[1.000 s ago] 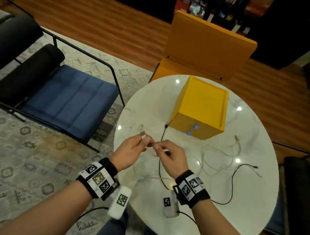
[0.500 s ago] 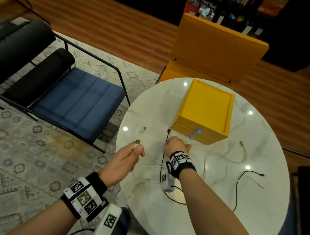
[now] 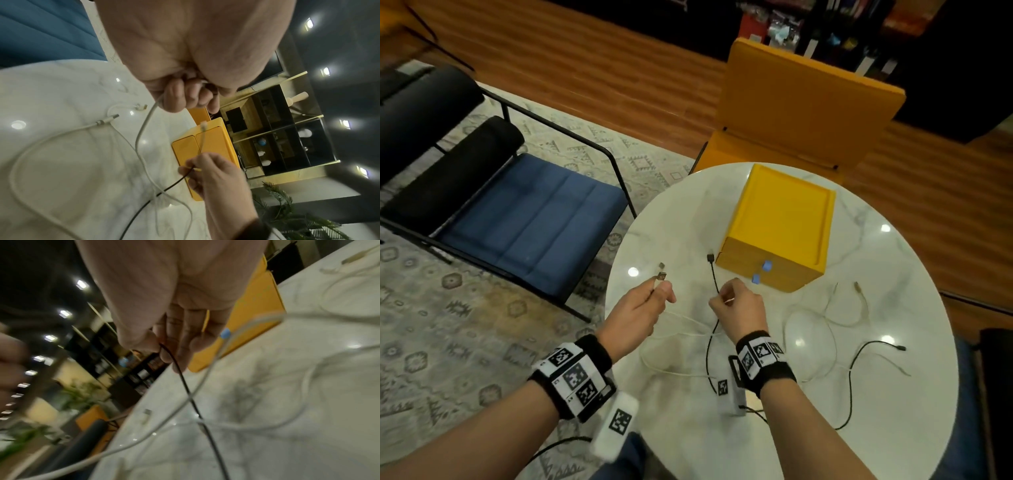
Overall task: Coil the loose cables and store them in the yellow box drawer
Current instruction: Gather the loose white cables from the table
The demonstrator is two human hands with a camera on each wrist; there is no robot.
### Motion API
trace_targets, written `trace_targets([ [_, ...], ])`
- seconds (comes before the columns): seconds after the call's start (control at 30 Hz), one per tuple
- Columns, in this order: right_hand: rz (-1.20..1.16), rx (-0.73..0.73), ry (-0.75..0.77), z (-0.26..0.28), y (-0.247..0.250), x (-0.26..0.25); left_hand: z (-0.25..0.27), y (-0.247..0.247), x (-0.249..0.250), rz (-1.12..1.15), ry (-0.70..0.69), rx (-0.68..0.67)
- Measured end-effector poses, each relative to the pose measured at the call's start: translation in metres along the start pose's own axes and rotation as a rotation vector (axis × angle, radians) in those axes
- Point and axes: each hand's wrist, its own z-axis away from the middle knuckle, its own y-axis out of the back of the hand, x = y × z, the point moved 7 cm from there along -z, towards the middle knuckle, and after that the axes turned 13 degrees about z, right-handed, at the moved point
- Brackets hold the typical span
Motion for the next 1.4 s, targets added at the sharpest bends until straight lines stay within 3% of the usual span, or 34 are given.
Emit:
trace_targets([
  [0.13, -0.159, 0.135, 0.293, 0.057, 0.028, -0.027, 0.002, -0.006, 0.007, 0.118, -0.018, 0.077],
  [0.23, -0.162, 0.187, 0.439, 0.081, 0.025, -0.043, 0.004, -0.017, 0.013, 0.139, -0.026, 0.030],
  [0.37, -0.216, 0.048, 0.482, 0.087, 0.015, -0.055, 0.008, -0.017, 0.006, 0.095, -0.017, 0.051],
  [0.47, -0.317, 0.111, 0.375, 0.062, 0.025, -0.058, 0.014, -0.002, -0.004, 0.065, -0.046, 0.088],
  [0.53, -0.204, 0.118, 0.360, 0.031, 0.019, -0.069, 0.023, 0.007, -0.012, 0.087, -0.039, 0.085],
  [0.7, 0.514, -0.369, 0.602, -0.027, -0.070, -0.122, 0.044, 0.025, -0.044, 0.175, 0.073, 0.006],
  [0.8, 0.708, -0.477, 0.560, -0.041, -0.104, -0.125, 0.051, 0.034, -0.056, 0.204, 0.140, 0.019],
  [1.0, 0.592, -0.248, 0.280, -0.059, -0.084, -0.088, 0.049, 0.047, -0.060, 0.330, 0.180, 0.131],
  [1.1, 0.328, -0.079, 0.150, -0.058, -0.044, -0.067, 0.042, 0.043, -0.048, 0.327, 0.152, 0.203],
  [1.2, 0.010, 0.120, 0.282, -0.026, 0.001, -0.072, 0.032, 0.039, -0.027, 0.276, 0.052, 0.281],
  [1.3, -0.145, 0.091, 0.479, 0.028, 0.023, -0.093, 0.019, 0.030, -0.009, 0.233, -0.027, 0.242],
  [1.4, -0.119, 0.024, 0.579, 0.068, 0.024, -0.105, 0.016, 0.016, 0.001, 0.147, -0.069, 0.151],
])
